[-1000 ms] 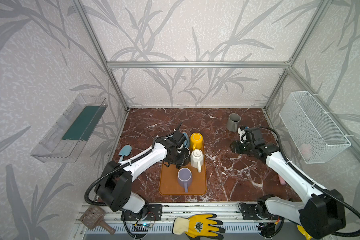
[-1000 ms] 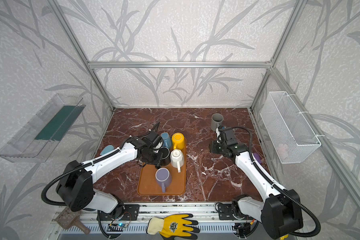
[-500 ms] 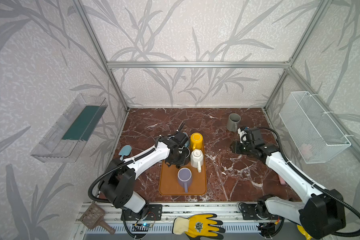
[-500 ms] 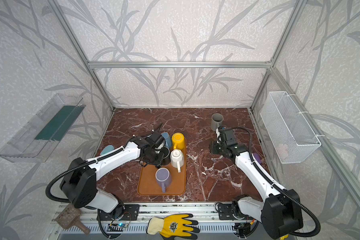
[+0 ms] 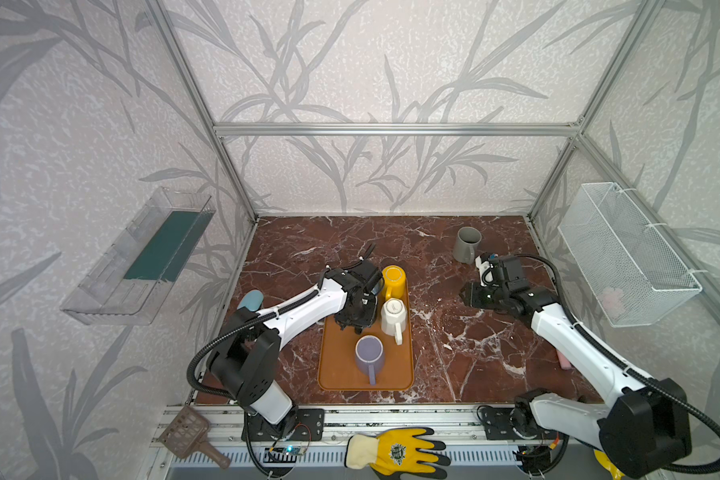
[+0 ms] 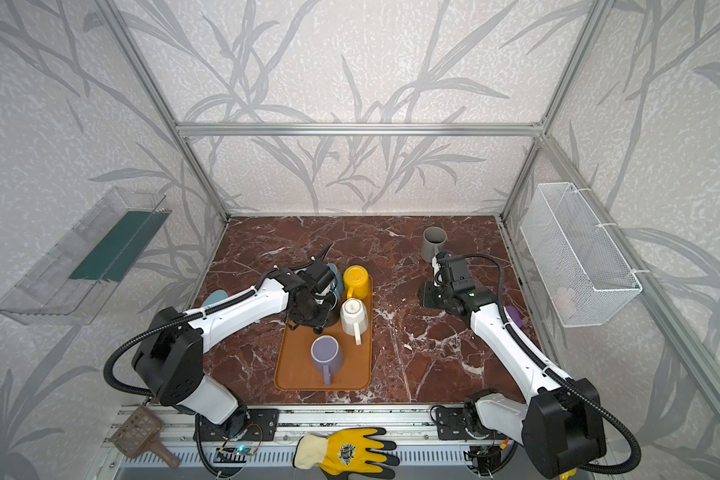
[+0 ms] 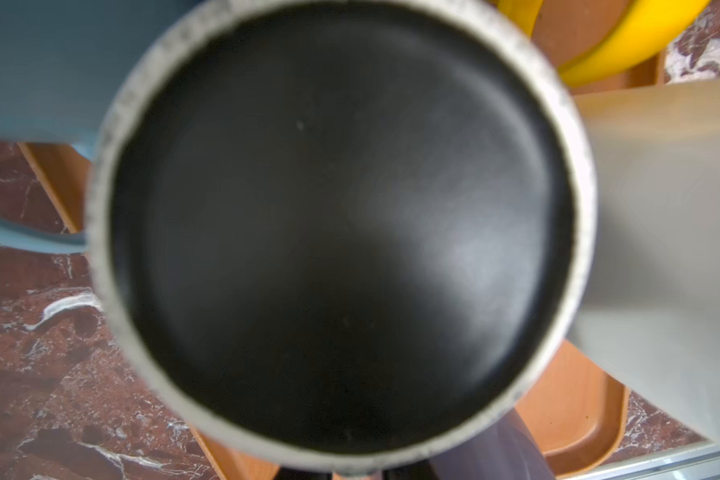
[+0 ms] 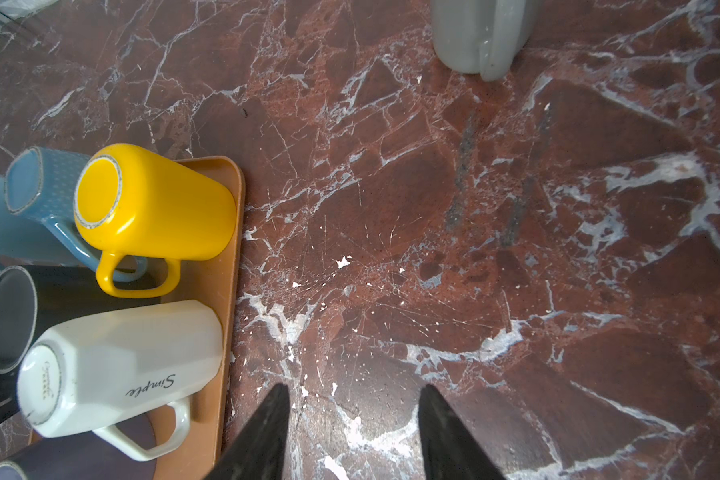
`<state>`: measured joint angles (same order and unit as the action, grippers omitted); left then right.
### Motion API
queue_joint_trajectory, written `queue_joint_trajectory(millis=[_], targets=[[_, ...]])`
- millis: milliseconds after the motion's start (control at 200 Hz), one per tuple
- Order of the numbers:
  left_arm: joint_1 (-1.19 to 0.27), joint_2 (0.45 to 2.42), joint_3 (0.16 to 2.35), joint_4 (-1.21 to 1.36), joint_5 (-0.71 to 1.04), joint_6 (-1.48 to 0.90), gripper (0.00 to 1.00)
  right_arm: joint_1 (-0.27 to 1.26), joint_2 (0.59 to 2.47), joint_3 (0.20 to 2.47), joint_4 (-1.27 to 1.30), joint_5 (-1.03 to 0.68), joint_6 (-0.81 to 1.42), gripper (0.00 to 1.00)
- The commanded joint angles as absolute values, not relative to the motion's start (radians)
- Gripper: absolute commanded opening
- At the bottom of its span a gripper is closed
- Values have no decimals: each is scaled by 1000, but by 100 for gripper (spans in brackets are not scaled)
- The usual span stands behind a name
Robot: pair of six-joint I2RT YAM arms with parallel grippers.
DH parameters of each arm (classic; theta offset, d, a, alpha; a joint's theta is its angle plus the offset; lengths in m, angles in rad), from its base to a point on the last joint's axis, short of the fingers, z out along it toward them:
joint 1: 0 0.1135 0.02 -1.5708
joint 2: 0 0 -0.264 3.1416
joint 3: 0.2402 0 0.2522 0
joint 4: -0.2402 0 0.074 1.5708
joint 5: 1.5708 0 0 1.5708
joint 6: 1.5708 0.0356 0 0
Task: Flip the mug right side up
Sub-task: 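Lower the left gripper onto the black mug's base and grasp it, then lift the black mug with the left gripper and tilt it toward the right gripper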
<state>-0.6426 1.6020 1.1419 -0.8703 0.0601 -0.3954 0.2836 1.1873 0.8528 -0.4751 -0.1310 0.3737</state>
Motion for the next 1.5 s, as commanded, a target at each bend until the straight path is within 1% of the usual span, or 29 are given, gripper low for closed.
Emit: queue_joint_trajectory(millis=[0,60,270,495,770,860,1205,1400,1494], targets=[[-649,1611,1168,-915,29,-387,4,288,1178,845,-466,-132,369,51],[-650,1605,1175,-917,27,-385,0,288,1176,844,-465,-136,367,51],[-650,1569,1206,-938,17,-376,0,288,1169,836,-453,-153,357,49],[-649,1485,1213,-936,11,-383,0,288,1163,830,-439,-172,348,49],[-646,1397,1207,-903,-25,-382,0,288,1139,806,-403,-212,354,49],[-640,1365,1196,-864,-13,-384,0,288,1130,798,-383,-235,356,49],[-541,1255,1132,-716,192,-411,0,288,1108,772,-336,-292,381,49],[-449,1172,1081,-618,382,-439,0,289,1096,766,-321,-310,390,49],[-414,1146,1057,-564,477,-459,0,289,1095,755,-282,-355,410,48]])
